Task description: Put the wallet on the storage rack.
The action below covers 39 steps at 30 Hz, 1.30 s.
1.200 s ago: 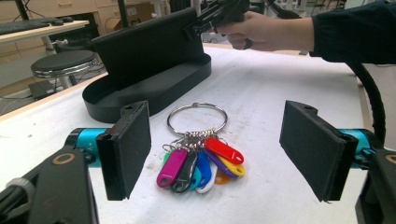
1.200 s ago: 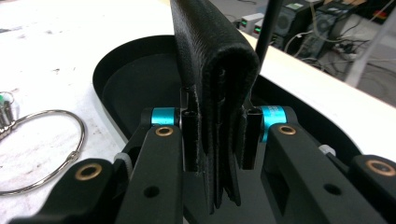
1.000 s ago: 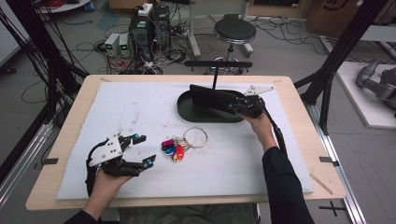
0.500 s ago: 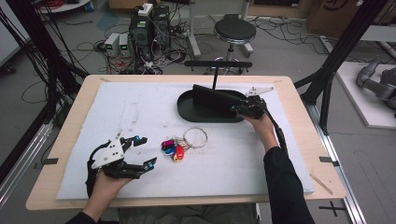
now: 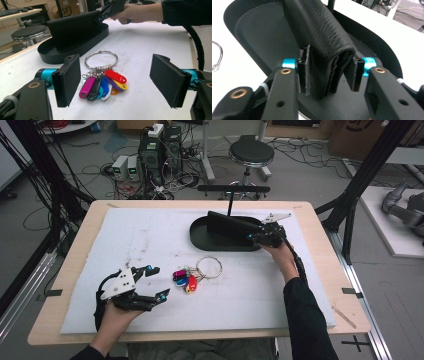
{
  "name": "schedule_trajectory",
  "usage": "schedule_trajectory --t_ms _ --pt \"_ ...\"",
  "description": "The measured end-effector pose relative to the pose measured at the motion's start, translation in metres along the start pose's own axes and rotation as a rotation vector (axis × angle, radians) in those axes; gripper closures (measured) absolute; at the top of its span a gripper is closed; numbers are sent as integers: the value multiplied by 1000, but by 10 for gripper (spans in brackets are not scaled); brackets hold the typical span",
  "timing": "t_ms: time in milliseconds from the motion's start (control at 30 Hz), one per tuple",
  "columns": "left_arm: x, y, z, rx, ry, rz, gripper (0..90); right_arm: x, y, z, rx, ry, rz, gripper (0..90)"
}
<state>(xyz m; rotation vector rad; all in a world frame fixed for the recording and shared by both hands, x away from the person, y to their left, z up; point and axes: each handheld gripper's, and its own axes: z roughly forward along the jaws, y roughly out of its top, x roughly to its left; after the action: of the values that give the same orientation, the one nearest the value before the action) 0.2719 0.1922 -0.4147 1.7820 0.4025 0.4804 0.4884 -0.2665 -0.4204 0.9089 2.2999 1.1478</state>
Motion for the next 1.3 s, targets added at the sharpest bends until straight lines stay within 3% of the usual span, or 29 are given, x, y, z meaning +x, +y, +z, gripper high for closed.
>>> schedule_trajectory --t_ms 133,300,467,633,867,967,1133,1300 --pt "0 0 2 3 -5 1 249 1 3 -6 0 -30 -6 504" --pt "0 0 3 4 -6 2 249 0 3 -13 -11 -38 1 462" --pt "2 0 6 12 -4 -4 249 -4 4 -31 -46 -39 46 364" --pt "6 0 9 14 -2 -43 249 -3 5 -45 -66 -35 56 343" --pt "16 4 10 43 35 -87 252 5 4 -90 -128 -23 65 322" --pt "21 4 9 35 19 -84 249 11 1 -104 -143 -29 54 322" --pt "29 2 6 48 66 -93 243 24 -11 -127 -179 -30 53 317" --pt "33 -1 5 61 105 -85 243 31 -23 -138 -206 -38 70 314"
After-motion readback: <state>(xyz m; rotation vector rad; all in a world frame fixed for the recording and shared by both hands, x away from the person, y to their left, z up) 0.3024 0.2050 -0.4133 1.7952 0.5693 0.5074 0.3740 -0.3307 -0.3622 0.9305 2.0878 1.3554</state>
